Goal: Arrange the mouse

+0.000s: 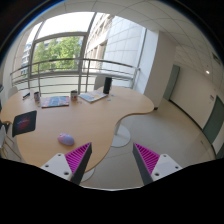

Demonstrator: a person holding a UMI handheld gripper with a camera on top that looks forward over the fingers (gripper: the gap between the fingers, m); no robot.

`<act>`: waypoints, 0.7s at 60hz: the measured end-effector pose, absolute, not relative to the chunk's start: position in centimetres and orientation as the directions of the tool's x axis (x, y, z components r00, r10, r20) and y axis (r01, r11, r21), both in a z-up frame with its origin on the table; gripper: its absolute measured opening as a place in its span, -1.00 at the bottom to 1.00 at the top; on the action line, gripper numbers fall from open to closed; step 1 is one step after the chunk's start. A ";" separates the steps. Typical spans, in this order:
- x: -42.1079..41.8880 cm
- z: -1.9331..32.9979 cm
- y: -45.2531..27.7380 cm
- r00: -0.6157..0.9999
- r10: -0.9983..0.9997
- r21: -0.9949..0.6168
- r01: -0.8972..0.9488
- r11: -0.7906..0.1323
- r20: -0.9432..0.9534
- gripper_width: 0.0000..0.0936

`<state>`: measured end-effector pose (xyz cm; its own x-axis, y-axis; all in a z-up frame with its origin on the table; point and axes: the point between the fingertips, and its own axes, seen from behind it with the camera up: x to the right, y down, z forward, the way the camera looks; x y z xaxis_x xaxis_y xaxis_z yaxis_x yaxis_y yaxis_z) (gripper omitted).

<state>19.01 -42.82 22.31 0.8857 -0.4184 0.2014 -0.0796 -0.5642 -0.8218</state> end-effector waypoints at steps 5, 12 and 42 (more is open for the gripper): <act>18.8 21.4 -43.5 0.884 -0.419 -0.808 -0.088 -0.583 0.206 0.80; 17.4 17.9 -45.4 0.891 -0.412 -0.781 -0.117 -0.613 0.190 0.81; 7.4 3.4 -32.4 0.990 -0.103 -0.732 -0.003 -0.682 0.092 0.81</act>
<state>7.45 -32.40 3.39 0.9905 -0.1028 0.0917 -0.0030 -0.6816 -0.7317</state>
